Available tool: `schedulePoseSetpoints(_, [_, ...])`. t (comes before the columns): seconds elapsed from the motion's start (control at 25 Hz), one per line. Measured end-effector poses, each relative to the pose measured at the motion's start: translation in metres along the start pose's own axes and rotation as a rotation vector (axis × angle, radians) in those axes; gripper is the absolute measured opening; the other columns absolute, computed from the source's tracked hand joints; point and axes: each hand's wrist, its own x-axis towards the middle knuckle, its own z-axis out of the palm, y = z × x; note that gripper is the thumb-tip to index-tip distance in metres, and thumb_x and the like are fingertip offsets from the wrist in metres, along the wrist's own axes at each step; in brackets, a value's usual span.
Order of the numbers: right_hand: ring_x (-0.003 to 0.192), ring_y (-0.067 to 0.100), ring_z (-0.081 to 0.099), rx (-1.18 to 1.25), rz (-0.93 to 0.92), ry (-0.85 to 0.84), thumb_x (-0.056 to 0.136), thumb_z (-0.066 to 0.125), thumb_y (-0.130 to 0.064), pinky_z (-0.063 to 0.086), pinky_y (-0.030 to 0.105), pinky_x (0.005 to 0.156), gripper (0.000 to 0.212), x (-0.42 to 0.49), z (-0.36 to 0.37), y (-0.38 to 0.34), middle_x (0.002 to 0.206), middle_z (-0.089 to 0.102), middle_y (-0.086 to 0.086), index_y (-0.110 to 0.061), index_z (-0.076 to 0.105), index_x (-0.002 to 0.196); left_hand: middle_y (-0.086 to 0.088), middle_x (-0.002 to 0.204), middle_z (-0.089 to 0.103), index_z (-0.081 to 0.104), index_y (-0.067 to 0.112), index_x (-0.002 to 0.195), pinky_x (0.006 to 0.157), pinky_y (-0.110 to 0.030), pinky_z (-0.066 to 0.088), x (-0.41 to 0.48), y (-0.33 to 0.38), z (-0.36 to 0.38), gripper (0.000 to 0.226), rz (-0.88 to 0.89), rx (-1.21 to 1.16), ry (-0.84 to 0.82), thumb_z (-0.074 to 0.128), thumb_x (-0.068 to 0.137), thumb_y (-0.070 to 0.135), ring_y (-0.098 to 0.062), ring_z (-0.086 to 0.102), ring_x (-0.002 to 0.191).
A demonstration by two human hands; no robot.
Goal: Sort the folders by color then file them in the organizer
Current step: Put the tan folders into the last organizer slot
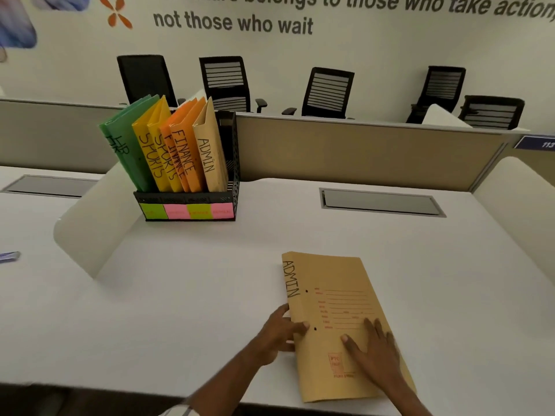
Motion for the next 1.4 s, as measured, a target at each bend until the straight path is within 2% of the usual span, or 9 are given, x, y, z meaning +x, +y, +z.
schedulePoseSetpoints(0.2, [0.155,0.029,0.008,0.062,-0.133,-0.088,0.089,0.042,-0.074,0.019,0.062,0.118,0.091,0.004,-0.014,-0.068,0.169,0.000,0.000,-0.027,0.008,0.159,-0.005,0.129,0.067,0.037,0.033,0.142,0.090,-0.050,0.061,-0.019,0.000,0.007,0.082,0.110,0.012,-0.029,0.088,0.077,0.025,-0.025,0.072,0.109])
schedulePoseSetpoints(0.28, [0.148,0.027,0.027,0.189,-0.288,-0.059,0.092,0.043,-0.067,0.037,0.046,0.109,0.082,0.004,-0.043,-0.105,0.165,0.018,0.008,-0.022,0.019,0.156,-0.001,0.129,0.065,0.039,0.042,0.141,0.086,-0.047,0.063,-0.029,0.010,0.008,0.081,0.211,0.036,-0.012,0.088,0.077,0.035,-0.021,0.071,0.111])
schedulePoseSetpoints(0.36, [0.136,0.020,0.039,0.285,-0.440,0.026,0.095,0.041,-0.062,0.038,0.032,0.098,0.073,0.005,-0.083,-0.149,0.160,0.028,0.008,-0.021,0.025,0.153,0.003,0.129,0.065,0.040,0.049,0.139,0.082,-0.041,0.064,-0.040,0.025,0.005,0.075,0.330,0.089,0.012,0.086,0.079,0.043,-0.018,0.072,0.110])
schedulePoseSetpoints(0.48, [0.152,0.018,0.021,0.357,-0.598,0.123,0.099,0.038,-0.060,0.029,0.049,0.119,0.073,0.009,-0.139,-0.214,0.168,0.015,-0.003,-0.029,0.013,0.159,0.005,0.125,0.068,0.042,0.055,0.136,0.079,-0.033,0.063,-0.050,0.054,-0.007,0.063,0.536,0.156,0.087,0.079,0.087,0.039,-0.018,0.073,0.106])
schedulePoseSetpoints(0.68, [0.155,0.024,0.009,0.531,-0.760,0.103,0.095,0.037,-0.069,0.023,0.064,0.119,0.072,0.006,-0.204,-0.315,0.169,0.004,-0.004,-0.042,0.012,0.158,0.032,0.128,0.057,0.029,0.067,0.138,0.078,-0.029,0.064,-0.051,0.107,-0.041,0.060,0.794,0.390,0.319,0.065,0.096,0.045,-0.003,0.068,0.106])
schedulePoseSetpoints(0.92, [0.149,0.012,0.021,0.739,-0.946,-0.109,0.093,0.042,-0.059,0.024,0.049,0.120,0.072,-0.017,-0.225,-0.410,0.168,0.012,-0.005,-0.038,0.019,0.158,0.053,0.136,0.038,0.034,0.065,0.139,0.085,-0.013,0.056,-0.042,0.165,-0.103,0.067,1.046,0.403,0.532,0.067,0.098,0.024,0.016,0.055,0.119])
schedulePoseSetpoints(1.04, [0.138,-0.005,0.036,0.747,-1.044,-0.133,0.095,0.045,-0.049,0.030,0.042,0.118,0.067,-0.020,-0.228,-0.444,0.166,0.018,-0.010,-0.040,0.022,0.156,0.048,0.138,0.041,0.041,0.046,0.144,0.085,-0.018,0.059,-0.029,0.194,-0.138,0.063,1.144,0.455,0.653,0.070,0.096,0.017,0.014,0.057,0.117])
schedulePoseSetpoints(1.24, [0.141,0.022,0.042,0.823,-1.112,-0.254,0.078,0.054,-0.039,0.050,0.033,0.101,0.084,-0.021,-0.228,-0.477,0.160,0.031,-0.004,-0.032,0.026,0.156,0.012,0.147,0.045,0.039,0.032,0.143,0.074,-0.016,0.060,0.001,0.231,-0.185,0.070,1.247,0.593,0.768,0.075,0.089,0.006,-0.011,0.065,0.113])
schedulePoseSetpoints(1.4, [0.148,0.020,0.032,0.769,-1.127,-0.187,0.080,0.051,-0.028,0.039,0.045,0.117,0.083,-0.012,-0.222,-0.497,0.165,0.021,-0.010,-0.033,0.022,0.158,0.002,0.147,0.046,0.037,0.028,0.147,0.081,-0.008,0.053,0.025,0.259,-0.211,0.076,1.255,0.638,0.758,0.074,0.088,-0.001,-0.003,0.054,0.120])
